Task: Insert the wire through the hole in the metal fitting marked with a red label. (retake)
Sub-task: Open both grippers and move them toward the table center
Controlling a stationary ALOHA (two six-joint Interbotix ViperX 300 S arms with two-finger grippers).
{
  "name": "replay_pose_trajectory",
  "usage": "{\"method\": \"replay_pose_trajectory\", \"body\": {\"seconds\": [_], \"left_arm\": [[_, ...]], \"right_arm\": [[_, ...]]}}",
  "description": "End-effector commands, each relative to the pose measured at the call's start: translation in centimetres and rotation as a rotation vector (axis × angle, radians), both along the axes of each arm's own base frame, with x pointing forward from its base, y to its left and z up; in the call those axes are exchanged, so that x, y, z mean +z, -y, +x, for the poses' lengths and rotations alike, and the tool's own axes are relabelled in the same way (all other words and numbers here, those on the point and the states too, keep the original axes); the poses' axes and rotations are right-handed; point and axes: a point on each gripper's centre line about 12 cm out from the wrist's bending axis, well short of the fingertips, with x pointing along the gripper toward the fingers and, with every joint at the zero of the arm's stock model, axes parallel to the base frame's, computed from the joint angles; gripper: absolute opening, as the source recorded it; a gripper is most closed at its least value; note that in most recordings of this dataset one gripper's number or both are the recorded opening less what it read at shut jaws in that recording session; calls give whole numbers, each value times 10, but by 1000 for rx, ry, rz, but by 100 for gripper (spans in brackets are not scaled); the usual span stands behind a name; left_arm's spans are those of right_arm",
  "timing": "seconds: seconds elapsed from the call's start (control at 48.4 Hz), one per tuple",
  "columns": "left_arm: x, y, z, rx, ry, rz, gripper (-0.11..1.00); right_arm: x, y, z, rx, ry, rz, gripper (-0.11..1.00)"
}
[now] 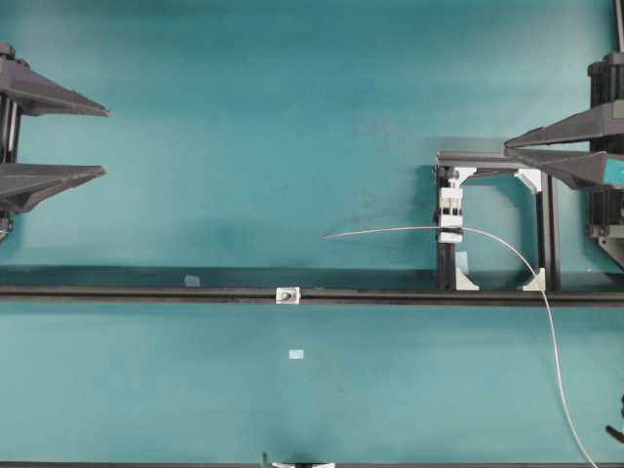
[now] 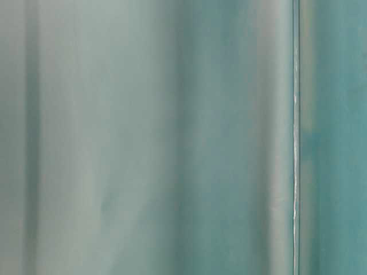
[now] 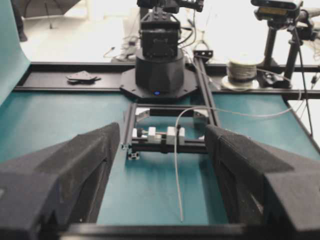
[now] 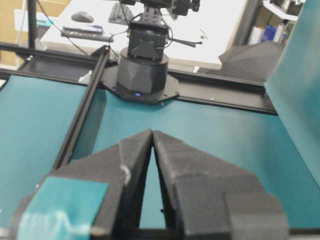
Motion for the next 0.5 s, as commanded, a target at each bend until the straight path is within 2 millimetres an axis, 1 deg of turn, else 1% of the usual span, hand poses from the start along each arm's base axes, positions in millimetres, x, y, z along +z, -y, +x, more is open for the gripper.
{"method": "replay_pose_trajectory", "body": {"seconds": [0.0, 0.021, 0.041, 0.103, 0.145, 0.186, 0.248, 0.31, 0.372, 0.475], "left_arm": [[-7, -2, 1, 11, -9, -16, 24], [-7, -2, 1, 12, -9, -19, 24], [-8, -2, 1, 11, -6, -21, 22], [-7, -2, 1, 11, 5, -28, 8], [-6, -2, 1, 11, 11, -27, 2], [-7, -2, 2, 11, 8, -24, -3], [-9, -2, 4, 12, -6, -19, -8], [-13, -2, 6, 14, -21, -21, -10], [-17, -2, 10, 14, -44, -22, -10], [-23, -3, 15, 18, -77, -25, -4]], "right_arm": [[3, 1, 2, -3, 11, 29, 24], [0, 1, 2, -3, 3, 27, 24], [-2, 1, 1, -3, 0, 29, 22], [-8, 1, 1, -3, -17, 31, 9], [-10, 1, 1, -3, -23, 34, 4], [-12, 1, 1, -3, -29, 37, 1], [-14, 1, 1, -2, -37, 49, 1], [-14, 1, 2, -1, -38, 67, 1], [-13, 1, 3, -3, -35, 90, 1], [-13, 2, 3, -5, -39, 110, 1]]}}
